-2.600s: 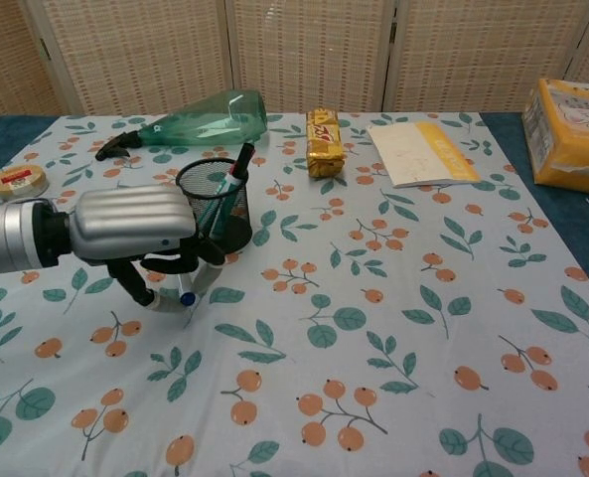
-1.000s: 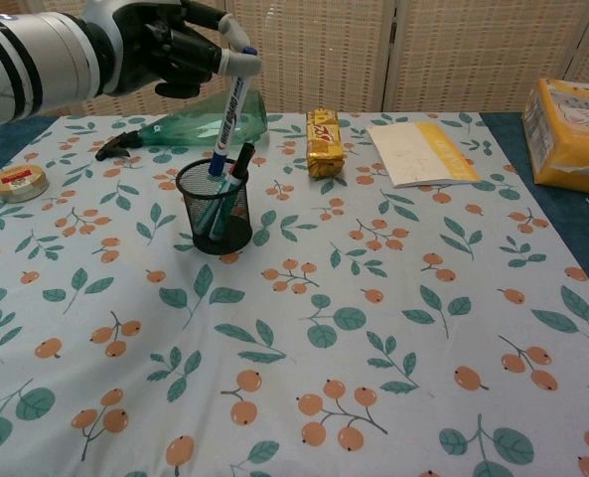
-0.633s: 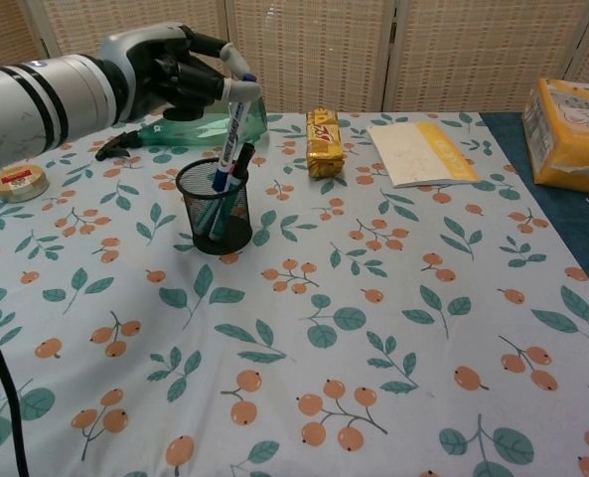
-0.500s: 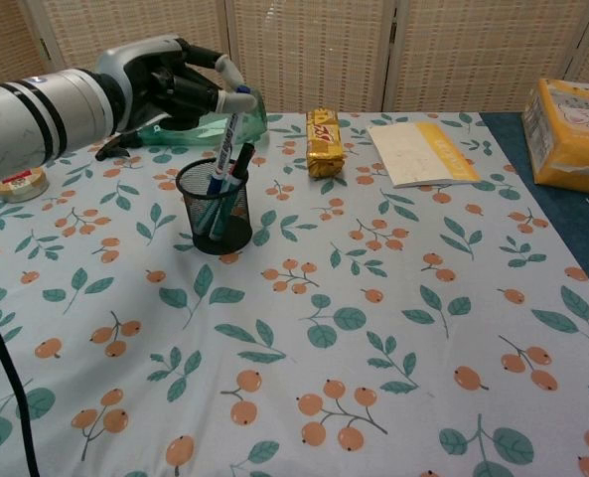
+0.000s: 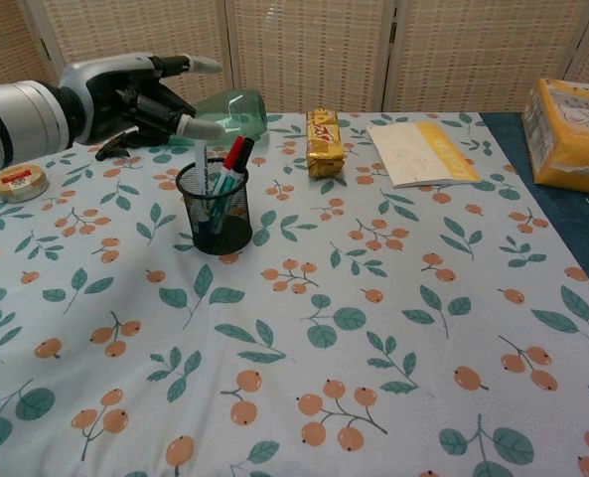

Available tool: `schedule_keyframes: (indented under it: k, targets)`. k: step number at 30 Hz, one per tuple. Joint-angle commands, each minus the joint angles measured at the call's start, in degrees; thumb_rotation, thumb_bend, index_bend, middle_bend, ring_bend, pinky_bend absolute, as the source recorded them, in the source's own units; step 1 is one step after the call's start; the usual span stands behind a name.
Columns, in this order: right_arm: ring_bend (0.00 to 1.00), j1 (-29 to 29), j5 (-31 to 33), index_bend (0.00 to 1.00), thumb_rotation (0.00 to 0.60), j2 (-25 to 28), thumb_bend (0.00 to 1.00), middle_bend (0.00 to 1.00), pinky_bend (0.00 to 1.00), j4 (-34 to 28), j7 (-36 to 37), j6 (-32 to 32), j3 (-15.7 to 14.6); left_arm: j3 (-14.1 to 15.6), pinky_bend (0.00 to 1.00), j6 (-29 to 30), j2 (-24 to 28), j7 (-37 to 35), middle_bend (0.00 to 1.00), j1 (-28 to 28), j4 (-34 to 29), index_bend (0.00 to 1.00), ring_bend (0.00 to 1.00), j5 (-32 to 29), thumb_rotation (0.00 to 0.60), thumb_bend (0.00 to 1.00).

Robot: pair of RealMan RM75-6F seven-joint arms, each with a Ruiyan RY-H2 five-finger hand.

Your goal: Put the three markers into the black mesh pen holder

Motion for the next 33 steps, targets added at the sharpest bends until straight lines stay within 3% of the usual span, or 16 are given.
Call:
schedule_keyframes:
  k: [1, 4, 7, 12, 14, 16, 19, 24, 27, 33]
  targets:
    - [0.05, 0.18, 0.23, 0.02, 0.600, 0.06, 0.16, 0.04, 0.11, 0.00, 0.03, -0.41, 0.06, 3.82, 0.98, 5.61, 9.29, 3.93, 0.93, 5.45, -7.11, 0.11, 0.93, 9.72, 0.600, 0.23]
    - [0.05, 0.28, 0.41, 0.02, 0.600, -0.09, 0.16, 0.04, 0.11, -0.20, -0.64, -0.73, 0.11, 9.54, 0.95, 10.89, 17.88, 9.71, 0.89, 11.20, -11.58, 0.09, 0.87, 17.25, 0.600, 0.23]
    - [0.05, 0.41, 0.78, 0.02, 0.600, -0.43, 0.16, 0.04, 0.11, -0.80, -2.07, -1.12, 0.26, 14.46, 0.83, 18.30, 21.95, 17.08, 0.75, 17.33, -12.53, 0.03, 0.72, 22.42, 0.600, 0.22]
    - [0.05, 0.87, 1.98, 0.02, 0.600, -1.36, 0.16, 0.04, 0.11, -2.11, -5.93, -2.55, 0.60, 20.43, 0.62, 33.10, 20.23, 38.79, 0.33, 29.46, -8.17, 0.00, 0.26, 24.02, 0.600, 0.21]
    - [0.05, 1.08, 3.77, 0.02, 0.600, -2.18, 0.16, 0.04, 0.11, -2.49, -9.07, -3.35, 1.29, 20.85, 0.59, 38.89, 17.05, 45.88, 0.21, 33.93, -5.64, 0.00, 0.17, 22.20, 0.600, 0.20]
    - [0.05, 1.19, 6.46, 0.02, 0.600, -3.31, 0.16, 0.04, 0.11, -2.86, -12.90, -4.04, 2.33, 20.64, 0.55, 42.79, 14.61, 48.42, 0.13, 36.86, -3.39, 0.00, 0.13, 20.85, 0.600, 0.20]
    - [0.05, 1.45, 11.94, 0.02, 0.600, -5.69, 0.16, 0.04, 0.11, -3.52, -20.40, -4.82, 4.51, 20.01, 0.51, 46.71, 12.02, 48.07, 0.10, 39.66, 0.49, 0.00, 0.11, 20.35, 0.600, 0.20]
    - [0.05, 2.17, 17.44, 0.02, 0.600, -7.92, 0.16, 0.04, 0.11, -4.46, -27.05, -6.15, 6.50, 20.47, 0.40, 47.02, 12.67, 47.29, 0.02, 40.13, 2.33, 0.00, 0.04, 23.19, 0.600, 0.20]
    - [0.05, 2.75, 18.80, 0.02, 0.600, -8.25, 0.16, 0.04, 0.11, -4.17, -28.82, -7.51, 6.71, 19.65, 0.35, 45.26, 12.85, 46.37, 0.00, 40.16, 3.03, 0.00, 0.01, 21.46, 0.600, 0.20]
    - [0.04, 3.25, 18.32, 0.02, 0.600, -7.78, 0.17, 0.03, 0.00, -4.83, -27.93, -9.17, 6.14, 18.68, 0.32, 42.10, 14.37, 42.87, 0.00, 40.18, 2.19, 0.00, 0.00, 19.42, 0.600, 0.20]
